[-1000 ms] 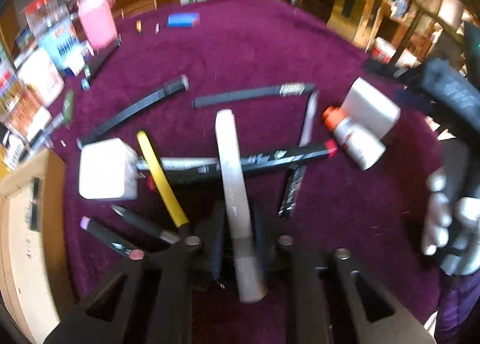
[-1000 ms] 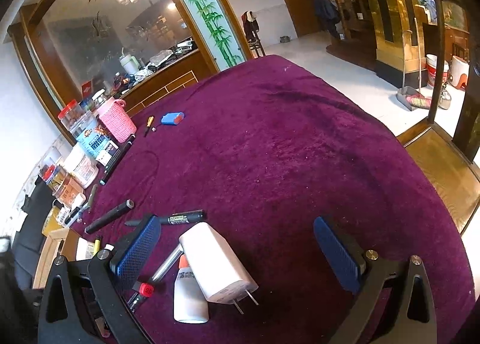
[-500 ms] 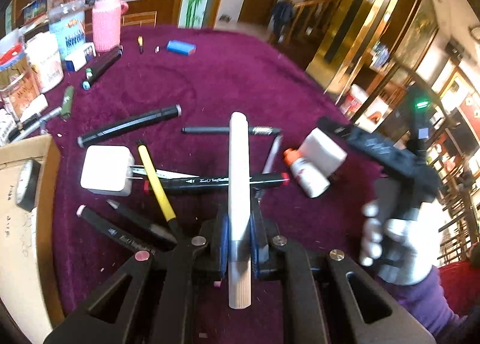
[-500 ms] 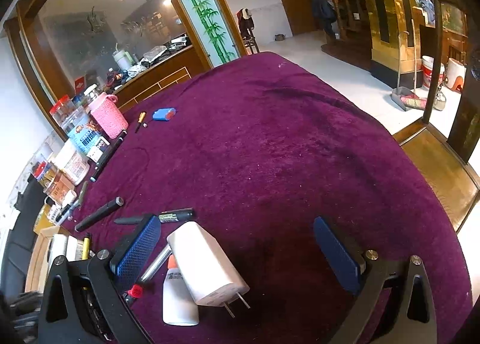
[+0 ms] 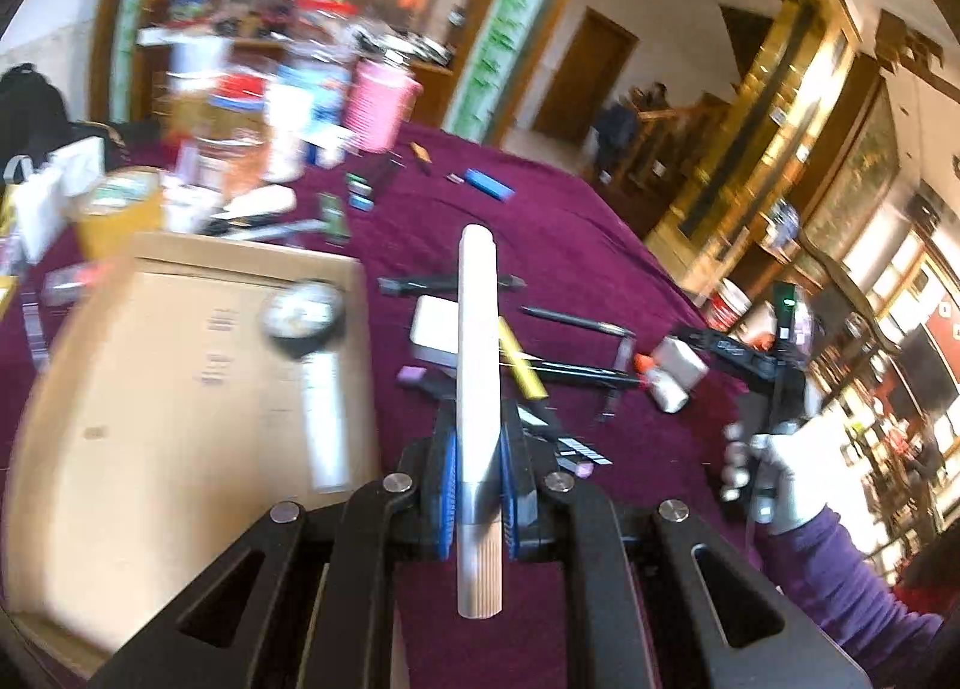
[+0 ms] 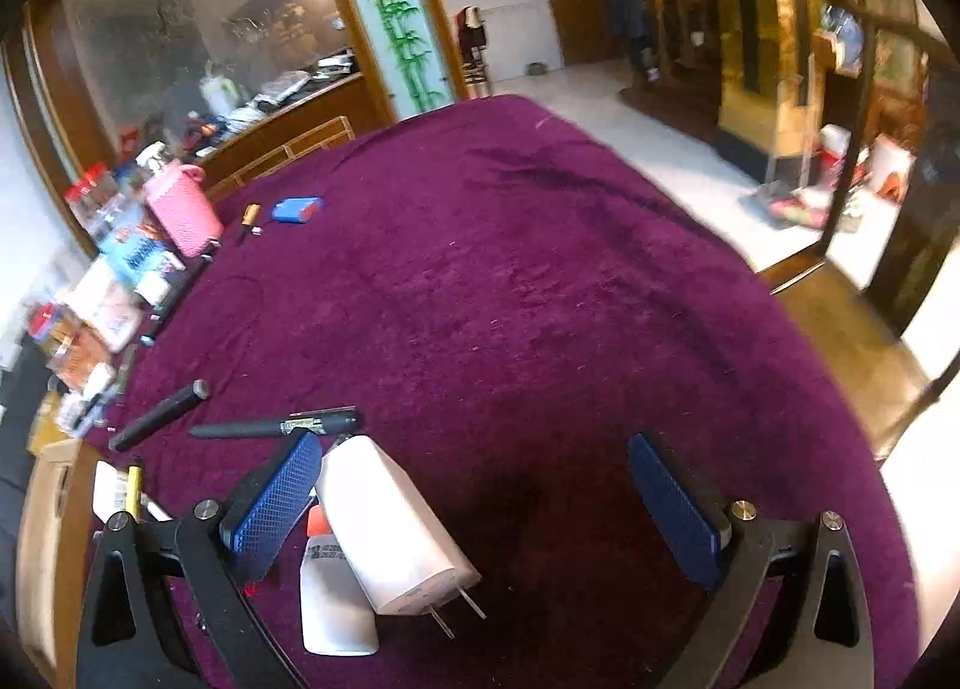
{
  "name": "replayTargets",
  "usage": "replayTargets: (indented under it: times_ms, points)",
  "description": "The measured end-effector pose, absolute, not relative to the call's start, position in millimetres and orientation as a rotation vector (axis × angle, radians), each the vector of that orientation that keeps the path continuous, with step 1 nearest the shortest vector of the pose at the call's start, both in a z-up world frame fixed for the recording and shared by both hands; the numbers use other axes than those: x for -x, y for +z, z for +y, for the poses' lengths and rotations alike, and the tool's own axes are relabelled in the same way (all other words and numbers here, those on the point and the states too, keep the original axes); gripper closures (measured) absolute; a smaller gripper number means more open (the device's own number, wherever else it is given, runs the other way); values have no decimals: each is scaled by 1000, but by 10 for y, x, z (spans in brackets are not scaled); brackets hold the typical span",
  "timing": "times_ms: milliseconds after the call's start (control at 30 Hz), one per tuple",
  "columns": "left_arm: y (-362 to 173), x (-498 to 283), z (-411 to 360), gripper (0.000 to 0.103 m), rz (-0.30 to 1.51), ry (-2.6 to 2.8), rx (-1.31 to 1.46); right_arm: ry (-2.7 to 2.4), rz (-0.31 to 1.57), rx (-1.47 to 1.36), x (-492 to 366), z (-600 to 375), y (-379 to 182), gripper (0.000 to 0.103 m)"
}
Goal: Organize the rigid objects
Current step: 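Carry the white marker over the tray with left while right grasps the white square charger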
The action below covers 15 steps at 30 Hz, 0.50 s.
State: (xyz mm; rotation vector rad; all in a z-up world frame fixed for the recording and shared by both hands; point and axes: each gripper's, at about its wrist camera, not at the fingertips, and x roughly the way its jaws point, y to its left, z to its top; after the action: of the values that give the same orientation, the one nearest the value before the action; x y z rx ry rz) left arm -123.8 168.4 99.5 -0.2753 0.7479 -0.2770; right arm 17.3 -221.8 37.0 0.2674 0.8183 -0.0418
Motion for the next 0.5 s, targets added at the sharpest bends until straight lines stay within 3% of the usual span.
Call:
replayTargets:
  times_ms: [233, 500]
  points:
    - [867, 1485, 2447, 92, 713, -158, 369, 127, 785, -189, -158, -1493, 904, 0]
    - [786, 1684, 2759, 91, 696, -84, 384, 403, 949, -212, -345, -499, 706, 1]
